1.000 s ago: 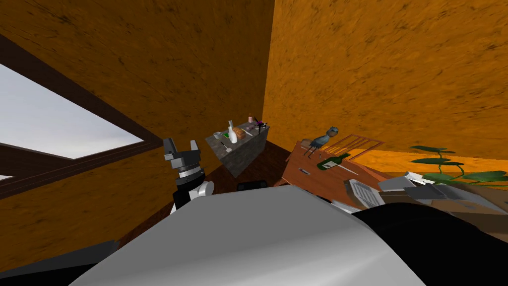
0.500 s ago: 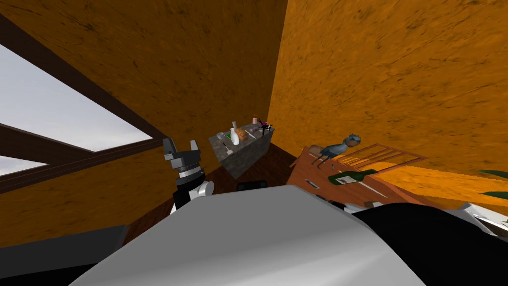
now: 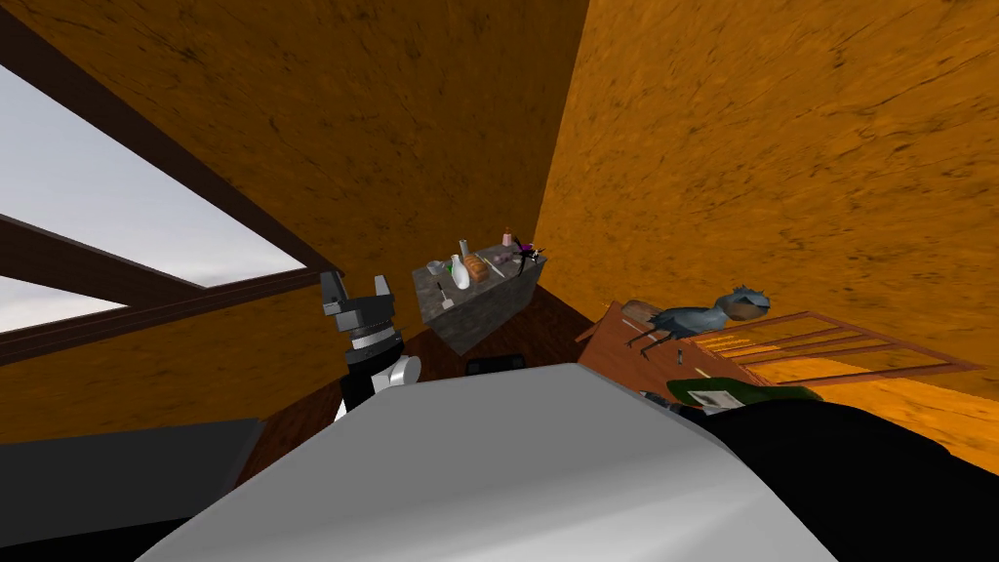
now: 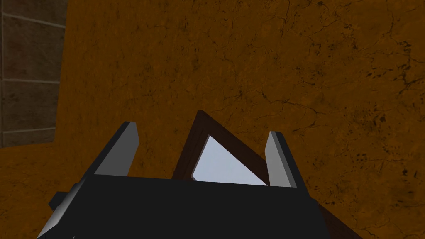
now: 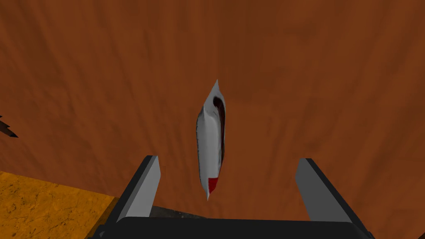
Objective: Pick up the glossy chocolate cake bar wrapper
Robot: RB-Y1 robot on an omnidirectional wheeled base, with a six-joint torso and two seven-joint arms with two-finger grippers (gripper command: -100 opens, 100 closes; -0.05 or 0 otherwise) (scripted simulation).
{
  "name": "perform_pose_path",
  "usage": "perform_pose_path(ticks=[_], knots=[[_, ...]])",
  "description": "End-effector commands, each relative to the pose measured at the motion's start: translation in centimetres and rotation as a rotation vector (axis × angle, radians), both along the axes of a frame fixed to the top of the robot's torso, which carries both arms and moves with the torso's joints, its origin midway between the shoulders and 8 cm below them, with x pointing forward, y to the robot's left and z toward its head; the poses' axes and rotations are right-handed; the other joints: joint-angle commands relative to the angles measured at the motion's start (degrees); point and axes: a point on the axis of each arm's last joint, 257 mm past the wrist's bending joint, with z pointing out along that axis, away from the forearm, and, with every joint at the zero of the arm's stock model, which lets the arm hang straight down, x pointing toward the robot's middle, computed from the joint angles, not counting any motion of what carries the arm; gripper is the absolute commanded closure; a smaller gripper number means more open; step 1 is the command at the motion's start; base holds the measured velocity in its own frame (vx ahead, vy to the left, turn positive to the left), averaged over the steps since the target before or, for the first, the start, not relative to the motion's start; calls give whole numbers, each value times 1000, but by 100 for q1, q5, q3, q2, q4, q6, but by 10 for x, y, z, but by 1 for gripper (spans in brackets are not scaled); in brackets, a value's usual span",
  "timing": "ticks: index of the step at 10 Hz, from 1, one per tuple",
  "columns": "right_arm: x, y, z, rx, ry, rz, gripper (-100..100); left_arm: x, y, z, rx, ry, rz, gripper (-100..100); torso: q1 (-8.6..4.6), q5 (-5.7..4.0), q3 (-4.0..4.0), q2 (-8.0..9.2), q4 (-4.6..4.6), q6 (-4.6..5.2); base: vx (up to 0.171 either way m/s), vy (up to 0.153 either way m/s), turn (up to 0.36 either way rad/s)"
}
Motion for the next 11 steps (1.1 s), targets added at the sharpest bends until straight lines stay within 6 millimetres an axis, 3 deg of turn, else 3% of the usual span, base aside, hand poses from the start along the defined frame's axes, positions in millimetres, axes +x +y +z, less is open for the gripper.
perform_pose_path(ticks=[1,2,3,6,7,8,11], knots=[[0,0,0,0,0,0,-100,0,0,0,0,0,0,0,0,0,0,0,0,0,40,-75,35],[0,-1,1,-4,1,3,0,0,0,0,0,0,0,0,32,4,12,21,4,4,9,-15,0],[-4,4,-9,-4,1,-8,-100,0,0,0,0,0,0,0,56,11,21,36,8,5,5,-30,72],[-9,13,-24,-4,1,-22,-100,0,0,0,0,0,0,0,53,10,28,48,11,5,-4,-42,63],[-8,11,-20,-3,1,-20,-100,0,0,0,0,0,0,0,55,11,29,49,11,5,-2,-17,8],[-9,11,-20,-4,1,-20,100,0,0,0,0,0,0,0,62,13,28,48,11,6,0,0,0],[-9,11,-20,-3,1,-20,100,0,0,0,0,0,0,0,66,14,29,48,12,4,0,0,0]])
